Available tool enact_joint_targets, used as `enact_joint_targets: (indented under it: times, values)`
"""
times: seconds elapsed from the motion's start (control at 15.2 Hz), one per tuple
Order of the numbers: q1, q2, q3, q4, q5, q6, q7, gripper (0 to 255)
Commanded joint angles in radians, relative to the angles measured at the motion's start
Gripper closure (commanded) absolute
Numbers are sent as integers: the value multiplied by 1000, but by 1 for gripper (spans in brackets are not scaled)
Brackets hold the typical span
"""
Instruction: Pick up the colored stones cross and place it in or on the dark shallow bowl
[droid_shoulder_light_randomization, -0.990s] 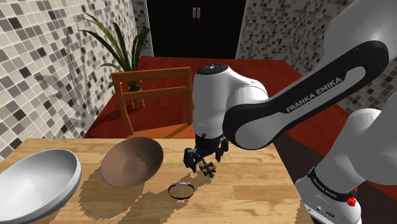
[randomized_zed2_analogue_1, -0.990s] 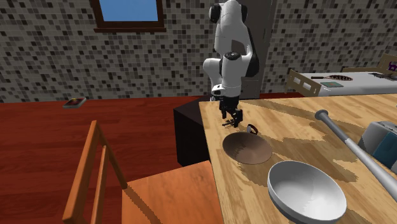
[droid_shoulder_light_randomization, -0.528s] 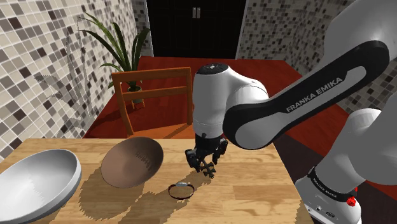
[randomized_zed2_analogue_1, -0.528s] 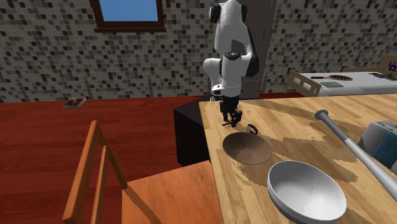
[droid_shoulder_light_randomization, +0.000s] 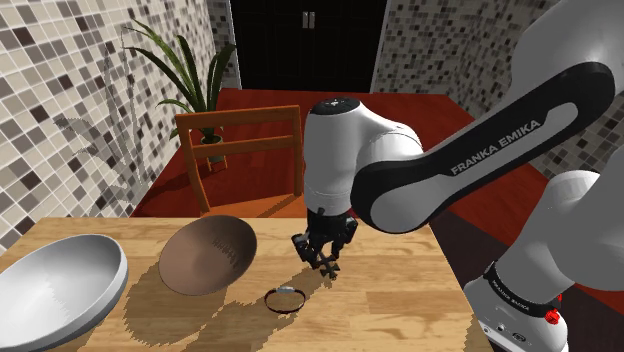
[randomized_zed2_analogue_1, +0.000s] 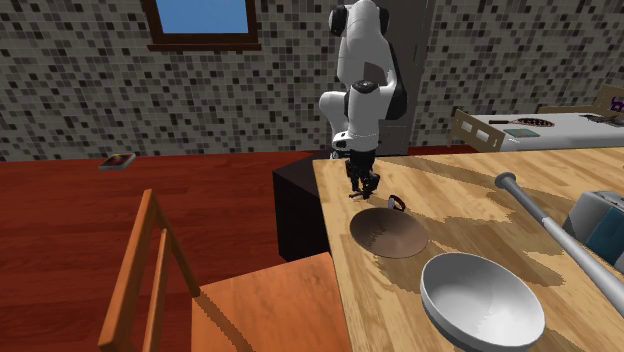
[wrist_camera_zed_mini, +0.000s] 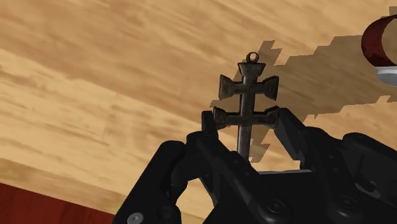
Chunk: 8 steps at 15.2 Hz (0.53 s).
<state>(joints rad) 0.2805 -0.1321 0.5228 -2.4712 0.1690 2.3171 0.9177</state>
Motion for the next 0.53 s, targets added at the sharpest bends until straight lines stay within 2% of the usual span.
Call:
enact_joint_targets:
  times: [0.0,0.46]
  values:
    - [2,0,1,4,4,-8,-1,255]
    - [6,-70,-13,46,28,-114,-18,255]
